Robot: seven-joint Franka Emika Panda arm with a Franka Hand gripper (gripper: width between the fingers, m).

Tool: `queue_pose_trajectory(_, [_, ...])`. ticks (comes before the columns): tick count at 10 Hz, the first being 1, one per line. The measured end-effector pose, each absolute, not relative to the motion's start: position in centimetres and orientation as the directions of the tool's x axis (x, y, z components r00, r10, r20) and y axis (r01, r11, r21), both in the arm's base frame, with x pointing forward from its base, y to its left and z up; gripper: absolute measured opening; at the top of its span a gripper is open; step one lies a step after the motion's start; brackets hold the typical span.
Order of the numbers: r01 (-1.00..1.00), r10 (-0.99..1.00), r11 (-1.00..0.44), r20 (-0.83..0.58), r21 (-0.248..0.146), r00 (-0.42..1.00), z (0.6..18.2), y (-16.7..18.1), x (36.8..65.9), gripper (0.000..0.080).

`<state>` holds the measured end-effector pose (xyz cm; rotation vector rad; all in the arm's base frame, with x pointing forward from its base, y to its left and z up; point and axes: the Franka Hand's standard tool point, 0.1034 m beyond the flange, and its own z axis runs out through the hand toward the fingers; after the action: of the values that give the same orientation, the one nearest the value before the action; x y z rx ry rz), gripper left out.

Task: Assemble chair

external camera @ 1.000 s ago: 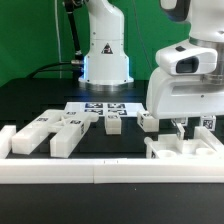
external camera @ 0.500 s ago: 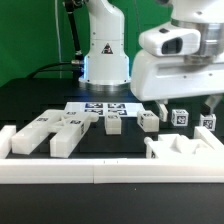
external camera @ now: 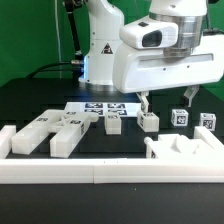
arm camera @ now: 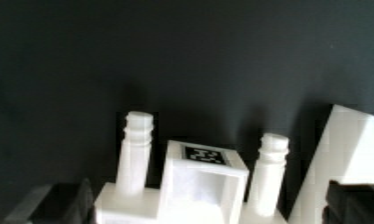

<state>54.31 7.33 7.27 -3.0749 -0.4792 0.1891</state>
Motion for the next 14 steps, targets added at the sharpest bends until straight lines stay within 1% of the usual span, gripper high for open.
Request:
queue_pose_trajectory(1, [0.276, 0.278, -0.961, -0.106, -0.035, 0.955, 6.8, 6.4, 53.7, 0.0649])
queue_pose_trajectory(2, [0.252, 0.254, -0.967, -0.121, -0.032, 0.960, 6.6, 6.1, 52.4, 0.0649])
queue_pose_trajectory(3, [0.242, 0.244, -0.970, -0.133, -0.031, 0.961, 6.6, 6.1, 51.2, 0.0649])
queue_pose_trajectory(5, [0.247, 0.250, -0.968, -0.145, -0.034, 0.957, 6.0, 6.4, 49.2, 0.0649])
queue_pose_trajectory(6, [0.253, 0.255, -0.967, -0.138, -0.034, 0.957, 5.7, 6.6, 48.6, 0.0649])
queue_pose_trajectory(9, [0.252, 0.255, -0.967, -0.169, -0.038, 0.952, 5.7, 6.5, 48.4, 0.0649])
queue_pose_trajectory(10, [0.251, 0.255, -0.967, -0.232, -0.047, 0.939, 5.7, 6.5, 47.9, 0.0649])
queue_pose_trajectory(11, [0.240, 0.243, -0.970, -0.274, -0.044, 0.931, 5.4, 6.5, 47.9, 0.0649])
queue_pose_trajectory(12, [0.224, 0.225, -0.974, -0.346, -0.046, 0.911, 5.0, 6.4, 47.0, 0.0649])
queue_pose_trajectory(13, [0.203, 0.200, -0.978, -0.423, -0.039, 0.884, 4.7, 6.3, 46.4, 0.0649])
queue_pose_trajectory(14, [0.203, 0.199, -0.978, -0.491, -0.046, 0.848, 4.7, 6.4, 46.3, 0.0649])
